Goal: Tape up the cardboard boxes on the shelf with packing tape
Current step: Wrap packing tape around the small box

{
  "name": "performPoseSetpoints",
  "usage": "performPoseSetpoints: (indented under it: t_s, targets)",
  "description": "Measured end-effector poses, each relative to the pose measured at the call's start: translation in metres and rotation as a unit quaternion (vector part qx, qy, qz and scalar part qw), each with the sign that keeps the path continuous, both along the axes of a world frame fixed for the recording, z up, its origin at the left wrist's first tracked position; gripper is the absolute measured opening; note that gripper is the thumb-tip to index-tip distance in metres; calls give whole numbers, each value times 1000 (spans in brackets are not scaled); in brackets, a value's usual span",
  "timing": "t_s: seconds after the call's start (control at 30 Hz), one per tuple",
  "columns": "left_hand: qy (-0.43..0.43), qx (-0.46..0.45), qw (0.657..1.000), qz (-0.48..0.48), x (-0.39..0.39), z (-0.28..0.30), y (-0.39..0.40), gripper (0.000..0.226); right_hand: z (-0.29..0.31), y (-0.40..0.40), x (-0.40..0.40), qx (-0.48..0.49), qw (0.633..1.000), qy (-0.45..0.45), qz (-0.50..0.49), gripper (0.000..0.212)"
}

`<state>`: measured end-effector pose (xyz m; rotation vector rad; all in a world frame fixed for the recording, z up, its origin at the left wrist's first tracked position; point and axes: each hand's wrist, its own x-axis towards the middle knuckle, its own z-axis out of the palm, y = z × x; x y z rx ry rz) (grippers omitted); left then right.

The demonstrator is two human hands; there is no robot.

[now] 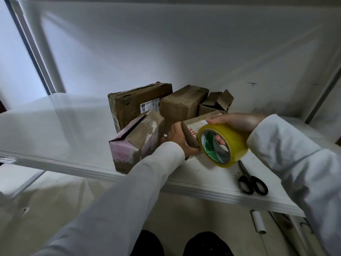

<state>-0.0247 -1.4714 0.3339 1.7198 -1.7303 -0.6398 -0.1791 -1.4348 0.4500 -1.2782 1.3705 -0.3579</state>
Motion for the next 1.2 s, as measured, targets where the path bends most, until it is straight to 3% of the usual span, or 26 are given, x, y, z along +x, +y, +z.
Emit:
performPoseSetpoints:
  t_s: [0.53, 0.8, 1.07, 1.2]
  targets:
    - [-10, 5, 1000, -13, -8, 5, -2, 106, 18, -1, 0, -3, 998, 60, 3, 46]
    - [46, 61, 997, 8, -4, 4, -8, 107, -17, 21, 5, -13, 996, 82, -35, 15]
    - [93, 118, 988, 37, 1, 2, -14, 113, -40, 4, 11, 23, 996, 70, -42, 37]
    - [121, 134, 983, 45, 3, 5, -17, 118, -43, -5, 9, 40, 997, 70, -23, 38]
